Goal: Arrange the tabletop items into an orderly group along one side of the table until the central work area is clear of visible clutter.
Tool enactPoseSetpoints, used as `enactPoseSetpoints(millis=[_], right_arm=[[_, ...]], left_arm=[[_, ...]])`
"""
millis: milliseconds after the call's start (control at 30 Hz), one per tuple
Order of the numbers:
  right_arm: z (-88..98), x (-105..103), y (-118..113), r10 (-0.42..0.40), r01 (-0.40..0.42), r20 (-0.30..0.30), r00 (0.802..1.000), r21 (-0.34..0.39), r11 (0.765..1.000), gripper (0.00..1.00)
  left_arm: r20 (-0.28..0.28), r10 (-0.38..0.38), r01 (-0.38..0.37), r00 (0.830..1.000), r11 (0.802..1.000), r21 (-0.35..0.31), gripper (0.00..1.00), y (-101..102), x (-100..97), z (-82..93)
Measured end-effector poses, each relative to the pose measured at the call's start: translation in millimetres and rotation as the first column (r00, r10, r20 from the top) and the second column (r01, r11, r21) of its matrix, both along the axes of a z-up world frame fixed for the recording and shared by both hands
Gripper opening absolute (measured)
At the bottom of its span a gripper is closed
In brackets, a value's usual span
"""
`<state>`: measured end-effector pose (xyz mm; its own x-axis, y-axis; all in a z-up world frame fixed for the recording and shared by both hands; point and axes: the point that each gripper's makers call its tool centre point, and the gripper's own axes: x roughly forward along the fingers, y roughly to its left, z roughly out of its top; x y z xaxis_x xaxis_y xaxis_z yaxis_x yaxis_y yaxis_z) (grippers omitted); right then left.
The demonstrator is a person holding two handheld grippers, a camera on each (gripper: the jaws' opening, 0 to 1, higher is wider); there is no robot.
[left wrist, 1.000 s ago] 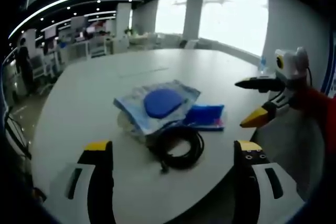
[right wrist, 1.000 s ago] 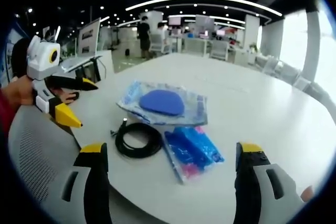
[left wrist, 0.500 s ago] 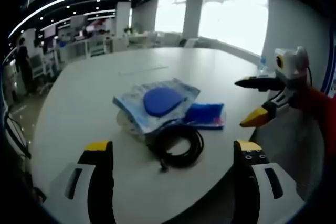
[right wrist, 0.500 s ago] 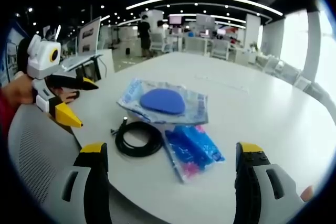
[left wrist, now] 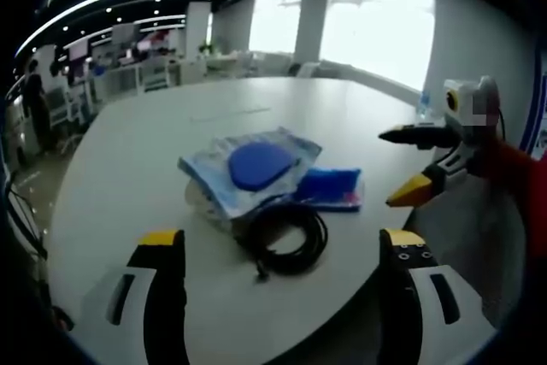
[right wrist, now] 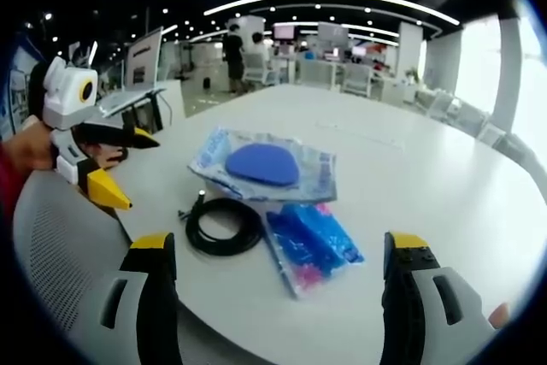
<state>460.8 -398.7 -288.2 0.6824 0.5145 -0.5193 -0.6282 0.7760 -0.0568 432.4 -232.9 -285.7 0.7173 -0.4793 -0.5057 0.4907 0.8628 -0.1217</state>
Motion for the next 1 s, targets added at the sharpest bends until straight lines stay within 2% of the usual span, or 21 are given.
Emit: enactPoseSetpoints(millis=[233, 333, 667, 1000], right_arm=[[1.4, 1, -1, -0.003, 0.003, 0.006, 1.0, 0.002, 1.0, 0.99], [3.2, 1, -1, 0.001, -0.001, 0.011, 1.0, 0.005, 1.0, 0.92], [6.4, -2, 4, 0.025, -0.025, 0.024, 0.999, 0.006, 1.0, 0.9], [15.5, -3, 0, 0.024, -0.025, 0.039, 0.999, 0.017, 1.0, 0.87]], left_arm=[[0.005, -0.005, 0.004, 1.0, 1.0, 0.004, 0.9, -1, 0.8, 0.1], [0.007, -0.008, 0.008, 1.0, 1.0, 0.005, 0.9, -1, 0.4, 0.0], [0.025, 0.02, -0.02, 0.999, 1.0, 0.005, 0.87, 4, 2.9, 3.1], [0.013, 0.02, -0.02, 1.0, 1.0, 0.009, 0.85, 4, 1.6, 0.3]])
